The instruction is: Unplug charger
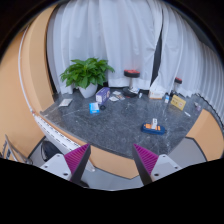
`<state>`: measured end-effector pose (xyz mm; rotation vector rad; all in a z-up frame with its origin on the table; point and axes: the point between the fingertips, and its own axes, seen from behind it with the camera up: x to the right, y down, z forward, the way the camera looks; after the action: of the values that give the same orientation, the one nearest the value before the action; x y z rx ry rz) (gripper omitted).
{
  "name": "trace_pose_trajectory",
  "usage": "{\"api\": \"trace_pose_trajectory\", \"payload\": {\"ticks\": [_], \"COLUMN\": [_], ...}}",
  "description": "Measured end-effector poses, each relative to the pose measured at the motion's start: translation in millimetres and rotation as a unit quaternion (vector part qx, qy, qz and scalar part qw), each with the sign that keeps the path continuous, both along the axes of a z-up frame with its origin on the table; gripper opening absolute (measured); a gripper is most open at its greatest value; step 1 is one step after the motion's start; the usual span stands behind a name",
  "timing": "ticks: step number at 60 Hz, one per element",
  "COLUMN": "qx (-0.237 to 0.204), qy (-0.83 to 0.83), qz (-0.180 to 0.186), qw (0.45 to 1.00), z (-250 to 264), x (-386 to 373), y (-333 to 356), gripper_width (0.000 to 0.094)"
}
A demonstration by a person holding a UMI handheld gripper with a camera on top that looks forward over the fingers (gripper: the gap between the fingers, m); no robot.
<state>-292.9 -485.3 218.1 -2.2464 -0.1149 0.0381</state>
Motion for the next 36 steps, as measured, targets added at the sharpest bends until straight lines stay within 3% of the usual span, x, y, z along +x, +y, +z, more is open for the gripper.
{"api": "trace_pose_trajectory", "payload": {"ticks": [16,27,36], "qx": [-0.054,-0.020,0.025], "qy": [-0.007,-0.022,-0.023], "qz": [-0.050,-0.107,-0.130], "qw": [0.997,0.994,0.991], "z": [-101.4,-137.7,-150.9], "x": [60.0,150.3,205.3], "y": [20.9,98.6,185.0], "gripper_width": [0.0852,0.0852,0.0853]}}
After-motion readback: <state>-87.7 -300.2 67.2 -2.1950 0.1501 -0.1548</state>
